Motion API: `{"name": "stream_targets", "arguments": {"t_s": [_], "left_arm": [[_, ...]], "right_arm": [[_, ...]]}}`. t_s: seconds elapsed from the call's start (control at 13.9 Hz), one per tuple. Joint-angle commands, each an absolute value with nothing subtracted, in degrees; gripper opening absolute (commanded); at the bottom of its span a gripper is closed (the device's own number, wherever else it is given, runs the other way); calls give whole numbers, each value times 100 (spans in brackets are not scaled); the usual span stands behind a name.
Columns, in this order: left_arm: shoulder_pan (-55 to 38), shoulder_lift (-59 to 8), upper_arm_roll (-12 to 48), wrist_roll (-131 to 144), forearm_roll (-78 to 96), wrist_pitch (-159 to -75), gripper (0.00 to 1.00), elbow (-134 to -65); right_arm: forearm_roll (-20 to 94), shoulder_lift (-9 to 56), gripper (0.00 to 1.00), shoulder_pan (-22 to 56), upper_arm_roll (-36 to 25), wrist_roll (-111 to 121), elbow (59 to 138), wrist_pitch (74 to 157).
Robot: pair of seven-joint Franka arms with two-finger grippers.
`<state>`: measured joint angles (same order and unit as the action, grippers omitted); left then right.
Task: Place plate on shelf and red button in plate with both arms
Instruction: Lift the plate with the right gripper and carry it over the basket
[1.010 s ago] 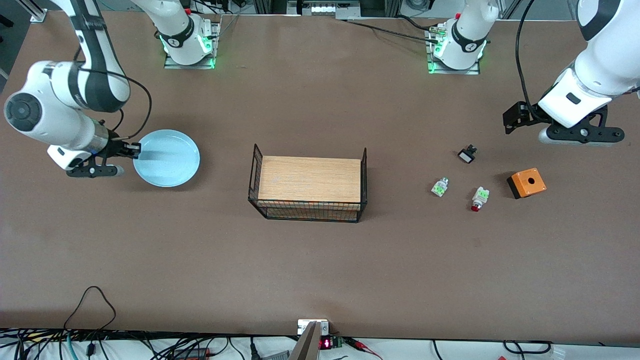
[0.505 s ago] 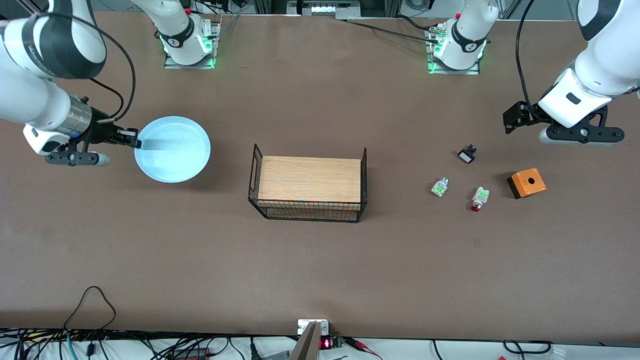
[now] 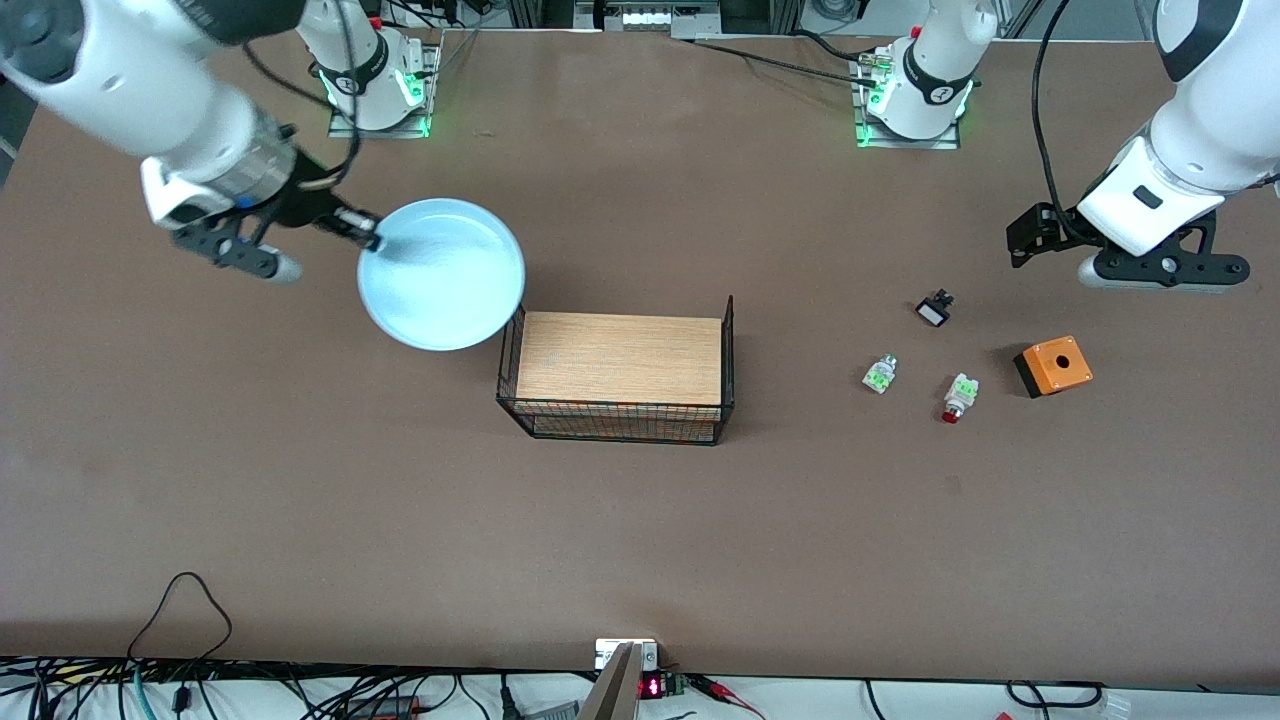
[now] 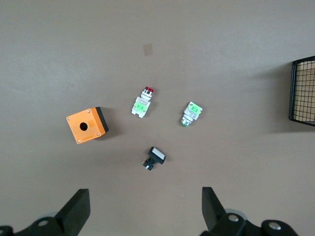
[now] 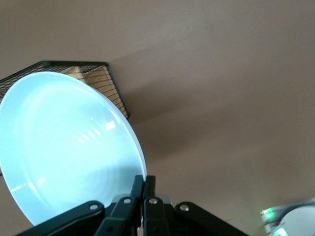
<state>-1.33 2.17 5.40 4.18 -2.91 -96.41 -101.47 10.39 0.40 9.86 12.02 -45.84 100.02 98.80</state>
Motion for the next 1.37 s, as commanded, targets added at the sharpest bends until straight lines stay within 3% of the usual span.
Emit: {"name": "stream_targets", "arguments": {"t_s": [0.0,0.58,1.3], "left_arm": [[-88,158,554,422,-176,-9519,100,-9984],[-88,158,554,422,-176,-9519,100,-9984],[-88,158,554,422,-176,-9527,100,-9993]], "right_arm": [[1099,96,0,1256,1450,-5955,9844,9791],[1002,904,0,2170,1477,-8085,9510,10536],[659,1722,0,2215,1468,-8095,9475,11635]]}}
